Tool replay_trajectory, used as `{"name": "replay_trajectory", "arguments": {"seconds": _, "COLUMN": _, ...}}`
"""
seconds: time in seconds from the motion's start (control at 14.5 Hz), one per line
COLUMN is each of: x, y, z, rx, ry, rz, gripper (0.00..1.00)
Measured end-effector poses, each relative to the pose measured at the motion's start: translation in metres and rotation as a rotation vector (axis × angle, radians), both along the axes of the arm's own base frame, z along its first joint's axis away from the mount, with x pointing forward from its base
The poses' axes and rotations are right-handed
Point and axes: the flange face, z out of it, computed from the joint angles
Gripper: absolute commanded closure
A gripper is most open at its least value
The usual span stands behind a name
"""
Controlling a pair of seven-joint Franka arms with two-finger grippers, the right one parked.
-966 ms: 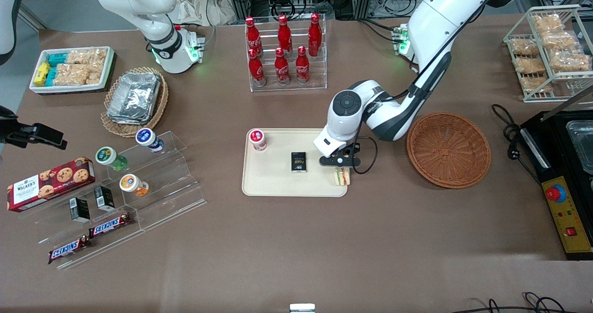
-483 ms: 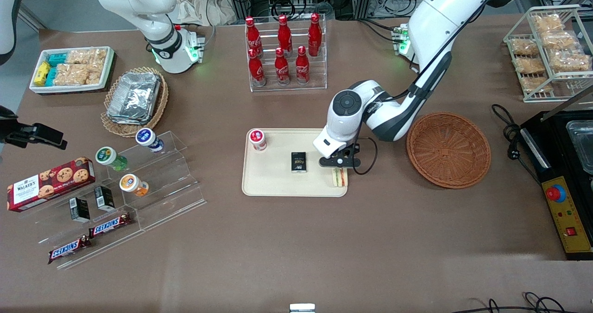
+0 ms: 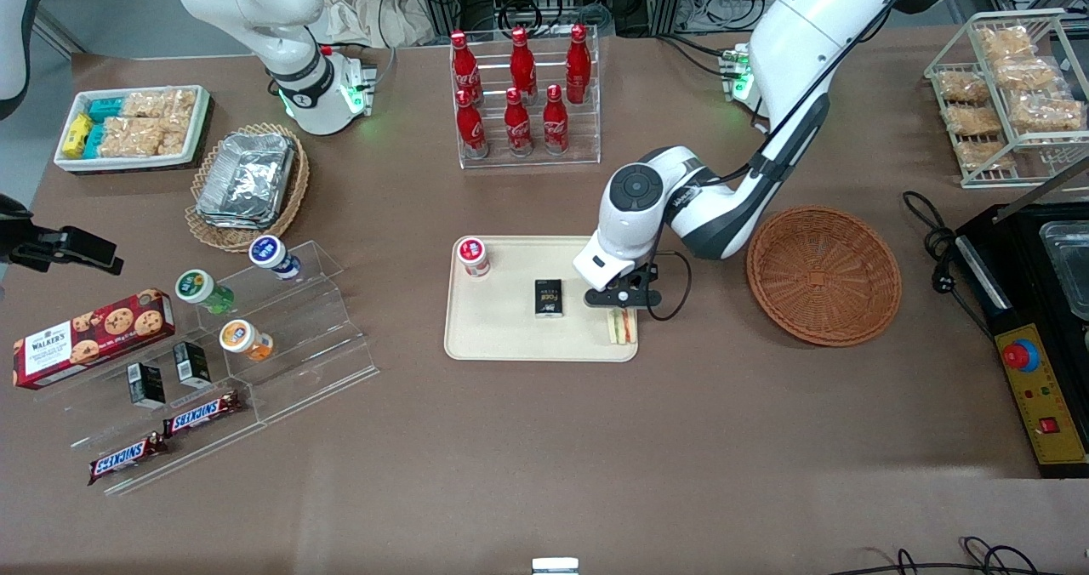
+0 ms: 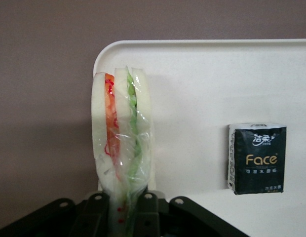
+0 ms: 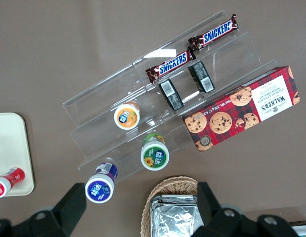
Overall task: Place sandwich from basket to tray
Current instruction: 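Lower the sandwich onto the tray with the left gripper, then open the left gripper to release the sandwich on the tray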
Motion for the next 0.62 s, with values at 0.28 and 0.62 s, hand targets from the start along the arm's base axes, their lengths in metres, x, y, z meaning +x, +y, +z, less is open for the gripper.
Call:
{"name": "replay_trajectory", "arguments": {"seconds": 0.28, "x": 0.0, "y": 0.0, "z": -0.0005, "rx": -0.001, "ry": 0.001, "rz": 0.022, "gripper": 0.0}}
{"name": "replay_trajectory", "arguments": {"seconds": 0.62, "x": 0.003, "y": 0.0001, "z": 0.0056, "rx": 0.005, "ry": -0.003, "rz": 0.029, "gripper": 0.0}}
